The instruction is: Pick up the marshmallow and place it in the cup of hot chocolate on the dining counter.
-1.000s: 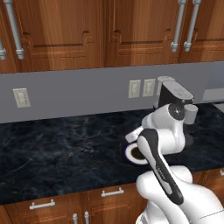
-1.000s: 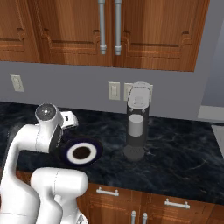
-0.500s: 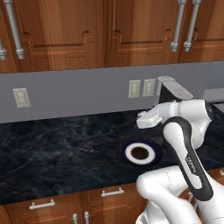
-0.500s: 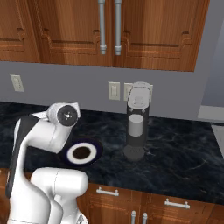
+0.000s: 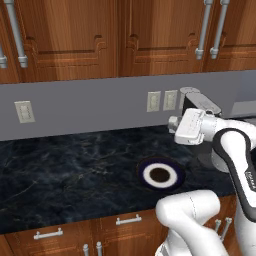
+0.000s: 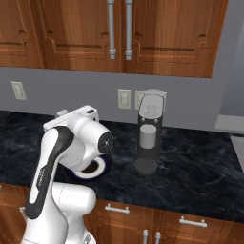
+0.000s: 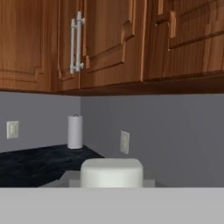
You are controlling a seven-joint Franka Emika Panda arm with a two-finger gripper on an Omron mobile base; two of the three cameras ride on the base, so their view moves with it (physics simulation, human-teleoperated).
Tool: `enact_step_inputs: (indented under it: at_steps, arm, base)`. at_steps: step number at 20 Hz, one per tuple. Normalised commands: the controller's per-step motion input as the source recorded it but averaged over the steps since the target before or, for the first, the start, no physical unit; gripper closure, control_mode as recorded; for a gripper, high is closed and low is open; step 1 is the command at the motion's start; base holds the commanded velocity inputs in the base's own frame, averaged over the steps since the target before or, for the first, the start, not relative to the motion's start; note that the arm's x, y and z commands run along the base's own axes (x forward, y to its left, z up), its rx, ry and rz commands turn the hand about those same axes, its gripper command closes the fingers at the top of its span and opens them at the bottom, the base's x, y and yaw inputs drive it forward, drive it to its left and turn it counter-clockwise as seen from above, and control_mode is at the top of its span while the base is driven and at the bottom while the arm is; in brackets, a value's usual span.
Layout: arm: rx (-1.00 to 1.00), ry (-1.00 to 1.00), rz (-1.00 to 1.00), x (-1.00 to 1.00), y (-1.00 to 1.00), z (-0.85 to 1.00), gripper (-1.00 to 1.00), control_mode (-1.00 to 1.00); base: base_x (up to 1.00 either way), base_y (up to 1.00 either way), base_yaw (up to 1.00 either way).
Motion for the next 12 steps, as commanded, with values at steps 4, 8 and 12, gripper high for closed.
enact_step_inputs:
  at_steps: [4, 8, 12]
  arm:
    - [0.11, -0.09, 0.03, 0.0, 0.02, -0.01, 1.0, -1.0]
    - [0.06, -0.01, 0.01, -0.01, 0.02, -0.15, 1.0, -1.0]
    - [0.0, -0.03, 0.0, -0.1, 0.0, -0.08, 1.0, -1.0]
  base:
    - [0.0, 0.0, 0.0]
    - [0.0, 0.0, 0.0]
    - [0.0, 0.0, 0.0]
